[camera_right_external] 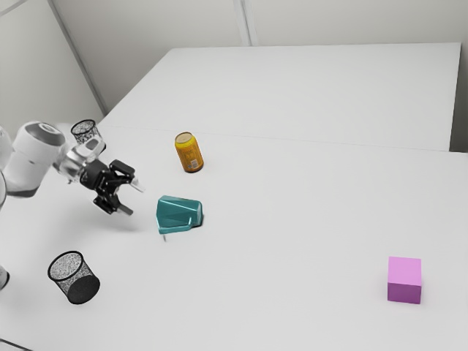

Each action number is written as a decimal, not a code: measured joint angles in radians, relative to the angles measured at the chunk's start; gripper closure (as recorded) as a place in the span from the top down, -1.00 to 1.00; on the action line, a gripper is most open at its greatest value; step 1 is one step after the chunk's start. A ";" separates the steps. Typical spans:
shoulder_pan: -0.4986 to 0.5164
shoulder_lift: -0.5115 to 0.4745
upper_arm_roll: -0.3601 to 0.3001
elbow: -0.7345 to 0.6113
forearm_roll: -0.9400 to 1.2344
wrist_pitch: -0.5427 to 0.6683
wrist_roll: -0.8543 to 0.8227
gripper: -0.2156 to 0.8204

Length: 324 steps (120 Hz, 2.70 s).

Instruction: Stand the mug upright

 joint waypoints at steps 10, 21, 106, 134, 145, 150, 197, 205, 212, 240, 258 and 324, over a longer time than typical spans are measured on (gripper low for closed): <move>-0.006 -0.019 -0.006 -0.062 -0.049 0.021 0.069 0.55; -0.010 -0.026 -0.007 -0.094 -0.123 0.034 0.139 0.55; -0.074 -0.039 -0.008 -0.258 -0.449 0.178 0.410 0.15; -0.080 -0.041 -0.009 -0.262 -0.465 0.198 0.432 -0.44; -0.081 -0.043 -0.009 -0.261 -0.466 0.202 0.437 -0.64; -0.081 -0.044 -0.009 -0.261 -0.466 0.203 0.439 -0.70; -0.111 -0.109 -0.010 -0.251 -0.463 0.209 0.441 -0.89; -0.123 -0.124 -0.011 -0.200 -0.419 0.218 0.436 -0.90; -0.141 -0.131 -0.012 -0.132 -0.317 0.234 0.427 -0.91; -0.294 -0.250 -0.015 -0.115 0.319 0.405 0.352 -0.91; -0.328 -0.334 -0.016 -0.237 0.583 0.511 0.261 -0.91; -0.349 -0.311 -0.062 -0.331 0.809 0.735 -0.038 -0.43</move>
